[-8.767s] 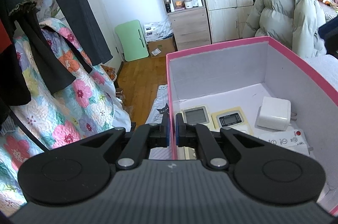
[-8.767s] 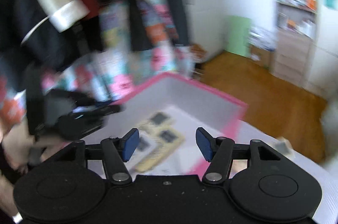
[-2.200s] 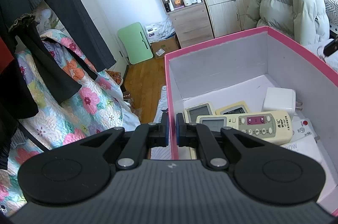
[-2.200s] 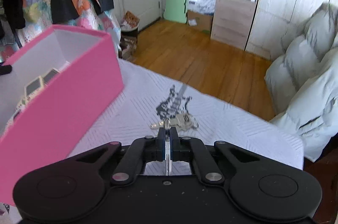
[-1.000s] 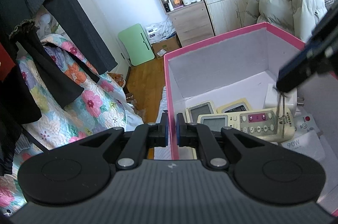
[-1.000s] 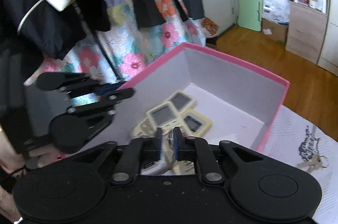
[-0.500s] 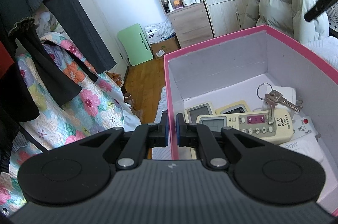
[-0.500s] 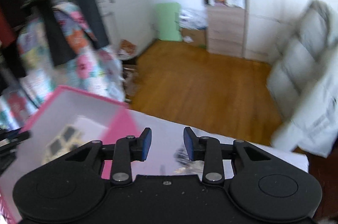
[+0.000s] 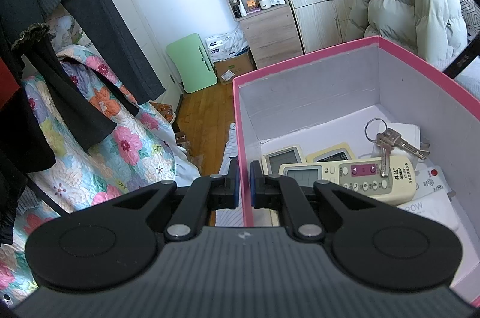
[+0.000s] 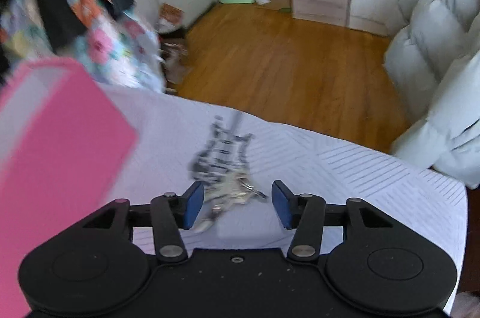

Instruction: Organize rigid objects

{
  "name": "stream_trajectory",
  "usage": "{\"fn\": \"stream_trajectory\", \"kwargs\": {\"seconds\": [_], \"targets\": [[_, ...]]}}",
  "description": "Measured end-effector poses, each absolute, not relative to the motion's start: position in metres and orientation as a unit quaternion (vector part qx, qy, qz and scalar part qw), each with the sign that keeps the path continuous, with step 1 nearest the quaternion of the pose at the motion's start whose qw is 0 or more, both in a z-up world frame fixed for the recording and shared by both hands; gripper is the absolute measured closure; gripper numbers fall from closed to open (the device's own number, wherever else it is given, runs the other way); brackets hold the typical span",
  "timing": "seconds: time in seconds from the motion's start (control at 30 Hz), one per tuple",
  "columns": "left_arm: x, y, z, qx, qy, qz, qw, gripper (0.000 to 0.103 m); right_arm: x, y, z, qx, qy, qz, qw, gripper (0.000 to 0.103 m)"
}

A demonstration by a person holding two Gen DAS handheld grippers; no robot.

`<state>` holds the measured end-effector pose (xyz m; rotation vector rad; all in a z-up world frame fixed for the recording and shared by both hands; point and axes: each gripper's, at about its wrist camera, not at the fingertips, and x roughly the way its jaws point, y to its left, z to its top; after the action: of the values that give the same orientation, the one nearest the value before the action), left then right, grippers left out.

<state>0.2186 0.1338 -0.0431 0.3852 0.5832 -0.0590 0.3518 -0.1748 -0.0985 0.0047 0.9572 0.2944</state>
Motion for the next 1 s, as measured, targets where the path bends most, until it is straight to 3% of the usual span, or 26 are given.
{"fn": "stream_trajectory", "kwargs": {"seconds": [0.03, 0.07, 0.1, 0.13, 0.2, 0.3, 0.53, 1.0], "targets": [[0.219, 0.134, -0.043, 0.188, 0.286, -0.029, 0.939, 0.097, 0.352, -0.176, -0.099, 0.000, 0.452, 0.140, 0.881, 0.048], [0.219, 0.133, -0.044, 0.189, 0.286, -0.029, 0.939, 0.097, 0.352, -0.177, -0.099, 0.002, 0.448, 0.138, 0.884, 0.056], [0.219, 0.134, -0.044, 0.188, 0.286, -0.029, 0.939, 0.097, 0.352, -0.179, -0.098, 0.015, 0.448, 0.142, 0.883, 0.082], [0.219, 0.133, -0.043, 0.186, 0.286, -0.029, 0.939, 0.097, 0.353, -0.182, -0.097, 0.037, 0.456, 0.148, 0.877, 0.091], [0.218, 0.133, -0.044, 0.185, 0.286, -0.030, 0.940, 0.097, 0.351, -0.181, -0.093, 0.047, 0.464, 0.145, 0.873, 0.097], [0.218, 0.133, -0.044, 0.182, 0.286, -0.032, 0.940, 0.097, 0.344, -0.179, -0.084, 0.056, 0.455, 0.145, 0.877, 0.098], [0.219, 0.134, -0.043, 0.185, 0.287, -0.028, 0.940, 0.097, 0.334, -0.205, -0.057, 0.311, 0.440, 0.193, 0.820, 0.098], [0.219, 0.131, -0.043, 0.193, 0.286, -0.025, 0.938, 0.097, 0.322, -0.115, 0.025, 0.303, 0.401, 0.366, 0.783, 0.098]]}}
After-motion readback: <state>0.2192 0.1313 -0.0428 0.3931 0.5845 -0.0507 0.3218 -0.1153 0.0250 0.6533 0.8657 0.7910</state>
